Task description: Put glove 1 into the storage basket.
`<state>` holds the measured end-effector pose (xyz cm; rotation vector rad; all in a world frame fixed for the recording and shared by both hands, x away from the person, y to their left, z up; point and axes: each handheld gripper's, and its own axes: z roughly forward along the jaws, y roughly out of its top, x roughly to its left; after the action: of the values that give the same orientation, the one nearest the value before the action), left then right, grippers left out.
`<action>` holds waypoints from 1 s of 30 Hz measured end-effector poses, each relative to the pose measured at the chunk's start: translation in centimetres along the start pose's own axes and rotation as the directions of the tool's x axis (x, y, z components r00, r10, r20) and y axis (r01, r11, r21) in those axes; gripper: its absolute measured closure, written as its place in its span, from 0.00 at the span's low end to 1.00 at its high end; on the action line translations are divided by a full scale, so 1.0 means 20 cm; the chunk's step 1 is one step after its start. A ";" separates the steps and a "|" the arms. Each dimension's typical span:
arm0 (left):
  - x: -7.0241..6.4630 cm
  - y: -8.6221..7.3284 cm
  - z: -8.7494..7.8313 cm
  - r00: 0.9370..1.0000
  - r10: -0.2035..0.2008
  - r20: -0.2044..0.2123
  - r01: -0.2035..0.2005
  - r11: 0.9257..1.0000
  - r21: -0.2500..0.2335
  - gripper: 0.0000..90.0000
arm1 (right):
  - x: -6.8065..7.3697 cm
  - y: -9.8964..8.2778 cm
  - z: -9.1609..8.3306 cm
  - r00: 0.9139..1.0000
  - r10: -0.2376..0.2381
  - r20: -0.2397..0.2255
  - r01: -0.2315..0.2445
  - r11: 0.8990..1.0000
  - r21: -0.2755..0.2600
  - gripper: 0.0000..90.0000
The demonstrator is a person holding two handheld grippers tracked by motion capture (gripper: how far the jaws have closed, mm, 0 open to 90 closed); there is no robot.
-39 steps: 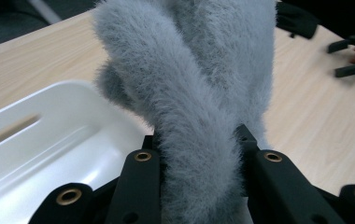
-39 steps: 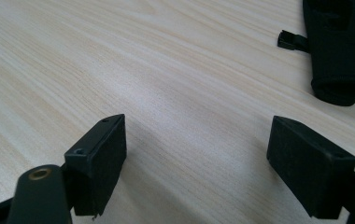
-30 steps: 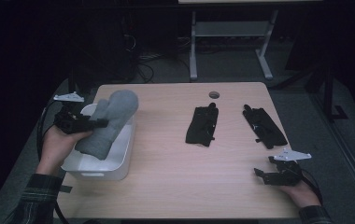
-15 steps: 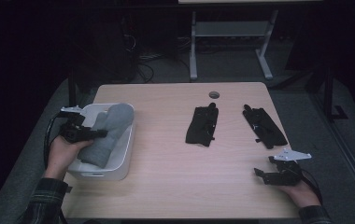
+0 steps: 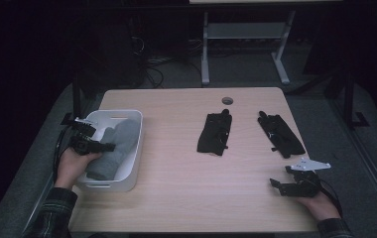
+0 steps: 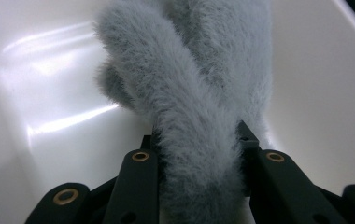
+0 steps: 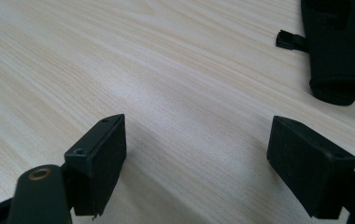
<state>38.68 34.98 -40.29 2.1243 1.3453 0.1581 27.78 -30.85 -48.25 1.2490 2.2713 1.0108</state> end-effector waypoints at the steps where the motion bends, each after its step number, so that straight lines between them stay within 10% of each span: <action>1: 0.01 0.00 0.01 1.000 -0.011 -0.003 0.011 1.000 0.005 0.76 | 0.00 0.00 0.00 1.000 0.000 0.000 0.000 1.000 0.000 0.22; 14: 0.02 0.00 -0.02 0.993 -0.006 -0.117 0.001 0.999 -0.046 0.33 | 0.00 0.00 0.00 1.000 0.000 0.000 0.000 1.000 0.000 0.22; 30: -0.09 0.08 -0.12 0.993 0.055 -0.101 -0.071 0.985 -0.157 0.22 | 0.00 0.00 0.00 1.000 0.000 0.000 0.000 1.000 0.000 0.22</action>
<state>38.19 34.01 -37.10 2.0464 1.2751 0.3869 27.78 -30.84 -48.25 1.2487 2.2714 1.0106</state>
